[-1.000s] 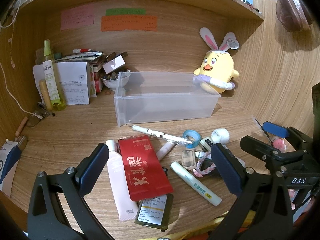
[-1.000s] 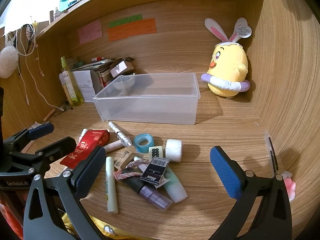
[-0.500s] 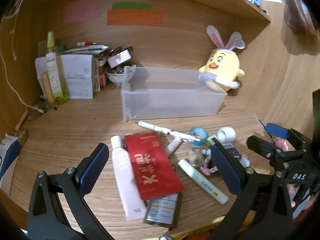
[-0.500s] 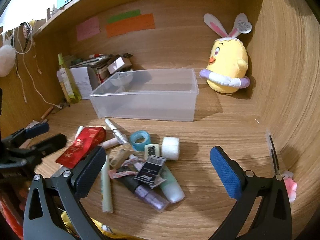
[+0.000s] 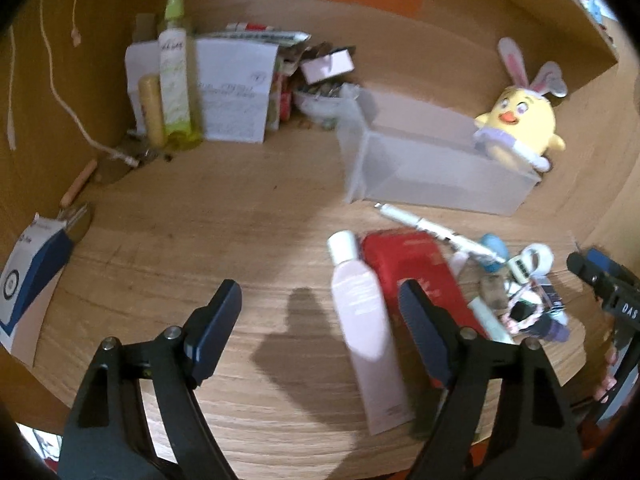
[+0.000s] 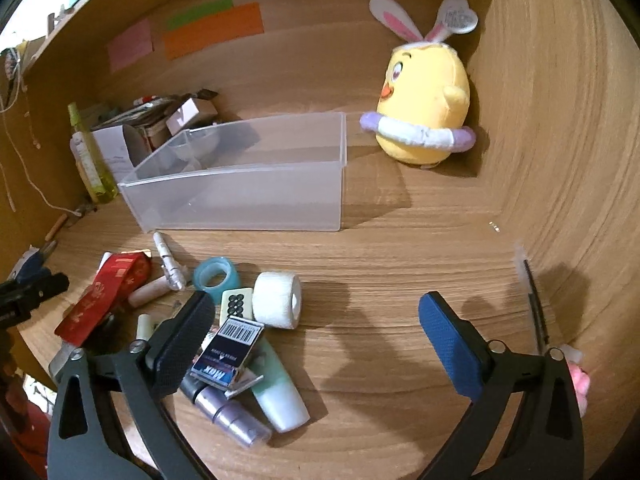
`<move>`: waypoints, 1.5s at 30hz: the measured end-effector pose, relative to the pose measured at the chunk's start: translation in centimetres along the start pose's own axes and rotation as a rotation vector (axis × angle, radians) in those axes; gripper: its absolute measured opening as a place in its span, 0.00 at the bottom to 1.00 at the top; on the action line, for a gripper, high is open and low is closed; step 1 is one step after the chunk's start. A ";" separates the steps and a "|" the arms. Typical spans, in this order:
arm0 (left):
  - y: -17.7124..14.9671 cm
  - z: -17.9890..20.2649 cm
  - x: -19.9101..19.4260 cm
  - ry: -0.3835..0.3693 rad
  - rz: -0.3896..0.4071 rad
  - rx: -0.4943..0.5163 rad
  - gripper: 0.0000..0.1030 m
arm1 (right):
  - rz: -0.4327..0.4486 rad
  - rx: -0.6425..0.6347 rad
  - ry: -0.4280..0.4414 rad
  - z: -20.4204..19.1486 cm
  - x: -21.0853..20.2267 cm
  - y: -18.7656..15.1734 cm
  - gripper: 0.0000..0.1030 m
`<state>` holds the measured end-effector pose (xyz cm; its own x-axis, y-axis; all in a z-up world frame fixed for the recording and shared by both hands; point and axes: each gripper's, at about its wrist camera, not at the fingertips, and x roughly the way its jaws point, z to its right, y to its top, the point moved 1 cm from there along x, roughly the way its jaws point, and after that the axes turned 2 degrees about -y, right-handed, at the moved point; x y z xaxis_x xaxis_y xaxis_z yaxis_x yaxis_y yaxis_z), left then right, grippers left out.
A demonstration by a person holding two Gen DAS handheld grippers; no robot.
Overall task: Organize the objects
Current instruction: 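Grasp the white tube with the left gripper while the right grasps the white tape roll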
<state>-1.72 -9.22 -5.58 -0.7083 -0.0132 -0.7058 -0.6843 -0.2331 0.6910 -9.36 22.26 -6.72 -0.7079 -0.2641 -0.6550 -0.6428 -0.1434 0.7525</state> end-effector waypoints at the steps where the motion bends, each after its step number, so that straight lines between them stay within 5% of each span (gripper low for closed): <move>1: -0.1 -0.1 0.3 0.000 -0.011 -0.003 0.79 | -0.010 0.004 0.010 0.0 0.3 0.0 0.92; 16: 2.8 0.6 5.2 -0.030 -0.149 0.037 0.76 | -0.138 0.042 0.068 -0.6 4.4 -0.1 0.47; 23: 3.2 0.8 6.9 -0.032 -0.186 0.059 0.44 | -0.134 0.004 0.040 -1.3 4.9 0.1 0.25; 28: 3.2 0.6 7.1 -0.043 -0.177 0.063 0.21 | -0.116 -0.022 0.020 -1.6 5.0 0.3 0.23; 45: 8.6 -0.5 0.8 -0.017 0.099 0.026 0.19 | 0.025 -0.033 0.024 -0.7 1.8 4.6 0.22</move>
<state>-8.08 -11.70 -0.31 -0.7751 -0.0186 -0.6316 -0.6152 -0.2062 0.7610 -13.43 20.45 -4.40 -0.7157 -0.2911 -0.6348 -0.6149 -0.1683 0.7704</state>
